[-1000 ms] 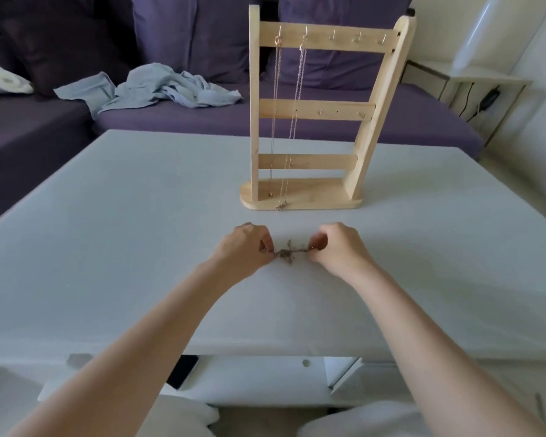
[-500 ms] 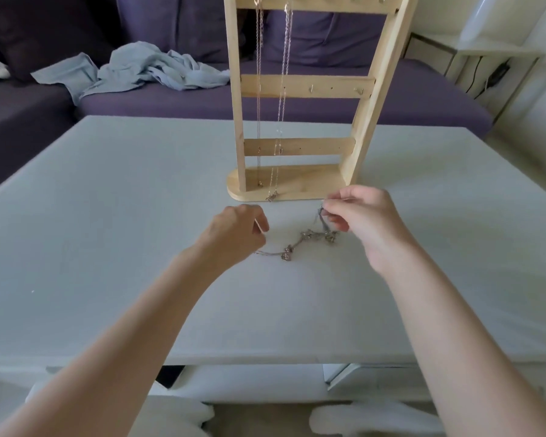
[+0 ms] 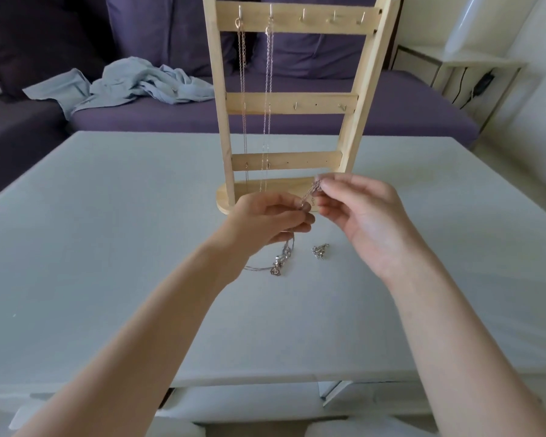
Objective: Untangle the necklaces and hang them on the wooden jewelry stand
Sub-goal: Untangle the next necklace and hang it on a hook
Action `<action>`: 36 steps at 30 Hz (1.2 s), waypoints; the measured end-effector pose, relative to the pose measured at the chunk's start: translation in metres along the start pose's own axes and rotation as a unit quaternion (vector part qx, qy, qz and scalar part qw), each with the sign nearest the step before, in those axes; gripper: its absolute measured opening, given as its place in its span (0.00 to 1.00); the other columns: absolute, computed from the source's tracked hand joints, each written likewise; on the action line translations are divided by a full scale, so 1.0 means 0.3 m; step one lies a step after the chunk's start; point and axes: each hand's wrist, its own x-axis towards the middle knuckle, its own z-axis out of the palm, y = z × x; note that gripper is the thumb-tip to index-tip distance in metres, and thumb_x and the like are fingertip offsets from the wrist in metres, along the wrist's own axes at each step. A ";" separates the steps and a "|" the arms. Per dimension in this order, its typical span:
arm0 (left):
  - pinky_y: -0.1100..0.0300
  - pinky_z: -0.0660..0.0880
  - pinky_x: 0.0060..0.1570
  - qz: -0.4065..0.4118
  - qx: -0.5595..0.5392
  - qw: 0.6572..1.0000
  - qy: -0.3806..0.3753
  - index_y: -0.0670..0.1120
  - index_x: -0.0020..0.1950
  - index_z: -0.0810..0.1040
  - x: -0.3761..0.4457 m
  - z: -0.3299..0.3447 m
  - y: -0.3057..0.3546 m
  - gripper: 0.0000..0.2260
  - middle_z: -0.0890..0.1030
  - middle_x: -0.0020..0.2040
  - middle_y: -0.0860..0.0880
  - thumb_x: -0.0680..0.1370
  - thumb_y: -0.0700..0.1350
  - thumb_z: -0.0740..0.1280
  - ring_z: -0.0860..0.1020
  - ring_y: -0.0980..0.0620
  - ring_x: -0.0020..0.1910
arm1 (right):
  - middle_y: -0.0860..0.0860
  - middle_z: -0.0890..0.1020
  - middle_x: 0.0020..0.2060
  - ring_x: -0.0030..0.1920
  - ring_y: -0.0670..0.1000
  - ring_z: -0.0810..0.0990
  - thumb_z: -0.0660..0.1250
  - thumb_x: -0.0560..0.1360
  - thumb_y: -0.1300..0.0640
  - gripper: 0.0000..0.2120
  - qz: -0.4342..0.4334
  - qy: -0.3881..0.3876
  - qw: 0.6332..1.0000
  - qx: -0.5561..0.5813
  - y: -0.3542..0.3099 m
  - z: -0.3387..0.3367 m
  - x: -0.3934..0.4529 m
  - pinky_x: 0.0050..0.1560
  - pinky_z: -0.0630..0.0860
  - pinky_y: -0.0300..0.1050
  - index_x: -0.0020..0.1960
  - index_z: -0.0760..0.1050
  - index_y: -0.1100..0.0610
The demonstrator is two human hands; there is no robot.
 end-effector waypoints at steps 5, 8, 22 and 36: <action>0.60 0.76 0.54 0.000 0.030 0.999 0.044 0.38 0.52 0.79 -0.009 -0.006 0.005 0.07 0.82 0.43 0.47 0.78 0.38 0.64 0.80 0.54 0.43 | 0.56 0.82 0.37 0.36 0.47 0.80 0.64 0.73 0.72 0.08 0.024 -0.029 0.998 -0.043 0.011 0.005 -0.007 0.42 0.78 0.35 0.45 0.79 0.63; 0.63 0.77 0.48 0.005 0.040 0.997 0.069 0.41 0.48 0.80 -0.014 -0.008 0.002 0.06 0.82 0.39 0.50 0.78 0.41 0.65 0.80 0.57 0.40 | 0.54 0.82 0.36 0.34 0.46 0.80 0.65 0.73 0.72 0.07 0.028 -0.035 0.998 -0.052 0.005 0.007 -0.013 0.42 0.78 0.35 0.45 0.78 0.62; 0.65 0.77 0.45 0.134 0.046 0.988 0.056 0.46 0.43 0.80 -0.031 -0.021 0.044 0.08 0.82 0.40 0.49 0.75 0.34 0.67 0.81 0.55 0.42 | 0.50 0.81 0.34 0.35 0.45 0.78 0.68 0.71 0.68 0.05 0.033 -0.053 0.998 -0.029 -0.012 0.020 -0.026 0.42 0.75 0.34 0.41 0.77 0.60; 0.65 0.77 0.38 0.159 0.062 0.983 0.073 0.46 0.43 0.76 -0.017 -0.029 0.034 0.08 0.82 0.31 0.54 0.73 0.33 0.69 0.79 0.56 0.31 | 0.47 0.83 0.35 0.38 0.40 0.80 0.68 0.73 0.66 0.07 0.010 -0.060 0.992 -0.112 -0.009 0.013 -0.023 0.41 0.74 0.33 0.43 0.81 0.56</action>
